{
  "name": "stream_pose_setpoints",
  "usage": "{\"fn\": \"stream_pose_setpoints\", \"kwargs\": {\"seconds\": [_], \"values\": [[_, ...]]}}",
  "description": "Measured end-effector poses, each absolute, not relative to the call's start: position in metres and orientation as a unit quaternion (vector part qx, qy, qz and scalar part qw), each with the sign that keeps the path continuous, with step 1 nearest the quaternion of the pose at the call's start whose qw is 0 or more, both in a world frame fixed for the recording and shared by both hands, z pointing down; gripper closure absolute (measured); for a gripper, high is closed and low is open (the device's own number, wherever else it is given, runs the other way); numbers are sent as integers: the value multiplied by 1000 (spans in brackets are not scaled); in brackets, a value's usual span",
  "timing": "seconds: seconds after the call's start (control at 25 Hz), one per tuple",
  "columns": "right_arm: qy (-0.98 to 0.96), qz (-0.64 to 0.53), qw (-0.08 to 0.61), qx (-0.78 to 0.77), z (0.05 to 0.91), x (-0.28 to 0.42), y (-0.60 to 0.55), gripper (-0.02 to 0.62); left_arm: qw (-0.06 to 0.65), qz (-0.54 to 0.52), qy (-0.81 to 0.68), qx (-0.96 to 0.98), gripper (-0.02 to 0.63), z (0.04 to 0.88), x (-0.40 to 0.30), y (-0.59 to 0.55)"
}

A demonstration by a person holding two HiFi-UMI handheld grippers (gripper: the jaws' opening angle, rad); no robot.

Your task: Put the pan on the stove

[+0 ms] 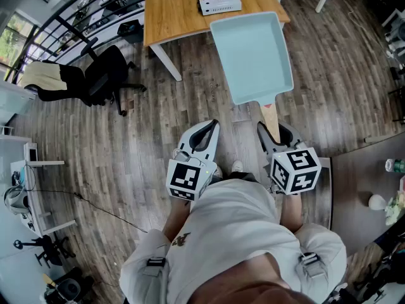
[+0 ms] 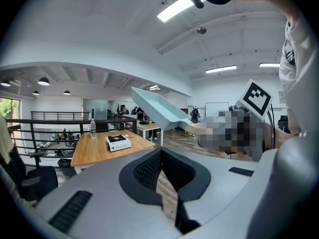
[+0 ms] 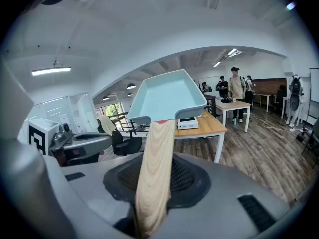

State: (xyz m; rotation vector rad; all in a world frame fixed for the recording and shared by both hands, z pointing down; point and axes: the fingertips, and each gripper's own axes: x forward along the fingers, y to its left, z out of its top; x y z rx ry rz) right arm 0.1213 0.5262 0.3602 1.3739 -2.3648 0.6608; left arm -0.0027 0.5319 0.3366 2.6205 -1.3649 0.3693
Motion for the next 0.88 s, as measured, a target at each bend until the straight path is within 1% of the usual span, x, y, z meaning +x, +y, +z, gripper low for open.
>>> {"fn": "stream_pose_setpoints", "kwargs": {"seconds": [0.48, 0.88], "values": [[-834, 232, 152, 477, 360, 113, 520, 474, 75, 129, -463, 874, 588, 338, -12, 524], [-840, 228, 163, 465, 362, 130, 515, 474, 69, 130, -478, 866, 588, 334, 4, 522]]}}
